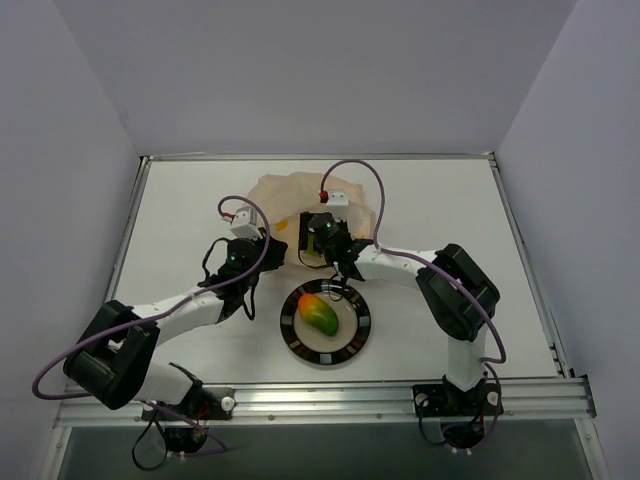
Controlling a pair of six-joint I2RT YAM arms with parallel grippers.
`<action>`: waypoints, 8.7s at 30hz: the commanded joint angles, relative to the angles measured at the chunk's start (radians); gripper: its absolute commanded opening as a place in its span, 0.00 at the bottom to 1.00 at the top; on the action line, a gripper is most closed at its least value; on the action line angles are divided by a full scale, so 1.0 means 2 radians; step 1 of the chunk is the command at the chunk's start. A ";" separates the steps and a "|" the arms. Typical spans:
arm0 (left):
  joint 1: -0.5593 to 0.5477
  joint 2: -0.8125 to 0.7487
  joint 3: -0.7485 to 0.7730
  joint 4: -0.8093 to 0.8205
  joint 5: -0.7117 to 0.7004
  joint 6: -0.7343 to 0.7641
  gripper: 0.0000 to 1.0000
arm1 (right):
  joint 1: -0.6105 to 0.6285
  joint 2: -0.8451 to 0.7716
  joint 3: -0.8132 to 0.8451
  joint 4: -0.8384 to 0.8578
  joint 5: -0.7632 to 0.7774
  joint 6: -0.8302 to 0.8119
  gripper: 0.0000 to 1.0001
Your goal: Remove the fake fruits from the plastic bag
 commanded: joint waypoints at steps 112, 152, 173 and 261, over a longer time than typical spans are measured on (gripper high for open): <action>-0.012 -0.032 0.040 0.026 0.022 0.010 0.02 | 0.048 -0.084 -0.017 0.060 -0.065 -0.015 0.14; -0.036 -0.002 0.070 -0.008 0.038 -0.028 0.02 | -0.052 -0.007 -0.040 0.312 0.011 -0.060 0.13; -0.071 -0.115 0.075 -0.139 -0.046 0.069 0.94 | -0.064 0.023 -0.081 0.331 -0.164 -0.003 0.47; 0.121 -0.124 0.085 -0.244 -0.023 -0.045 0.94 | -0.042 0.132 0.092 0.165 -0.259 -0.042 0.97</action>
